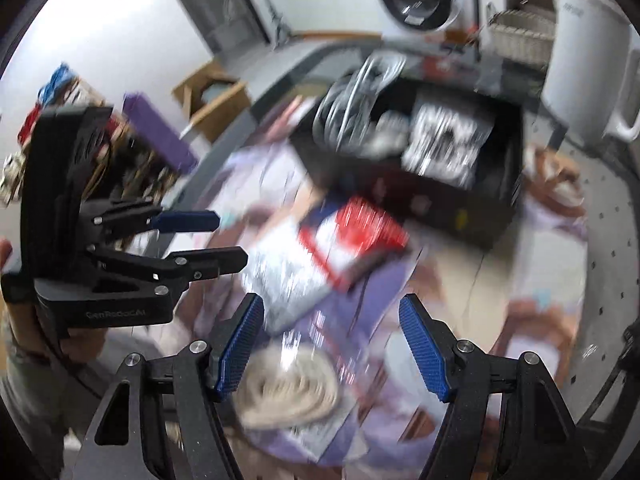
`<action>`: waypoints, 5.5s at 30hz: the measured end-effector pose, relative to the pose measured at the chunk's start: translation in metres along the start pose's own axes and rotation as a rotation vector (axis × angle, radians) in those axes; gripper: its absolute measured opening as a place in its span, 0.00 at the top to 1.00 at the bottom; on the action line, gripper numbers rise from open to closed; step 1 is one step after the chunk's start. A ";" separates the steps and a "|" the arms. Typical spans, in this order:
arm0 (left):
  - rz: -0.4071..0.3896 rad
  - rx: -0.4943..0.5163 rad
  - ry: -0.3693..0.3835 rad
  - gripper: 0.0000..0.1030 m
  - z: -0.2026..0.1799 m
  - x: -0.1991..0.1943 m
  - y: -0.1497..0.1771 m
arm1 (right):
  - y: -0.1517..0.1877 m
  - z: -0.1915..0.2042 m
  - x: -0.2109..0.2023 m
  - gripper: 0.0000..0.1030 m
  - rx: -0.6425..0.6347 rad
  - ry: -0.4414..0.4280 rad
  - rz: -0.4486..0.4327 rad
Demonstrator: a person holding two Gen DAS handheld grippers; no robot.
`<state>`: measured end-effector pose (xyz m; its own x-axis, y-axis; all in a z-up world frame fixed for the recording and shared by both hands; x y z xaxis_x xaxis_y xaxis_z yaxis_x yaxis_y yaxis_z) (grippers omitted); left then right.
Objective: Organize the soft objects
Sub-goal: 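Grasp the bag of white rope with the left gripper while the right gripper grasps the balloon glue pack, then lift the rope bag with the left gripper while the right gripper lifts the balloon glue pack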
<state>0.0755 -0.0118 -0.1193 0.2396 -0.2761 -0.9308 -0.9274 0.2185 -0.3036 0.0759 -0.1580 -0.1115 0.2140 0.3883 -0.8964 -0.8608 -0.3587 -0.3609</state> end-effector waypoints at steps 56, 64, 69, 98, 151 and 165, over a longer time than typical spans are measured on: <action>-0.047 -0.098 -0.153 0.68 0.048 -0.008 -0.024 | -0.058 -0.022 0.057 0.30 0.167 0.063 -0.015; -0.028 -0.080 -0.148 0.68 0.030 0.008 -0.029 | -0.059 -0.011 0.070 0.50 0.029 0.191 0.002; -0.018 -0.082 -0.106 0.68 0.021 0.011 -0.032 | -0.039 -0.028 0.057 0.51 0.012 0.194 0.031; -0.073 0.069 -0.123 0.68 -0.034 0.013 -0.031 | -0.005 -0.011 0.030 0.52 -0.089 0.219 -0.026; -0.940 0.127 -0.200 0.67 -0.062 -0.173 0.006 | 0.025 0.065 -0.161 0.52 -0.182 0.295 -0.960; -0.949 0.055 -0.179 0.67 -0.060 -0.161 -0.050 | -0.026 0.044 -0.153 0.52 -0.166 0.283 -0.937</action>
<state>0.0661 -0.0347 0.0583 0.9264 -0.2147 -0.3094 -0.3119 0.0229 -0.9498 0.0449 -0.1706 0.0462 0.8958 0.3664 -0.2515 -0.2169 -0.1333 -0.9670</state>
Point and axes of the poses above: each gripper's, at about its wrist camera, not at the fingertips, and x roughly the way its jaws point, z to its left, y to its underside, the point moved 1 cm from there along x, roughly the way its jaws point, and after that the axes turned 3 degrees about z, right-handed, at the moved point
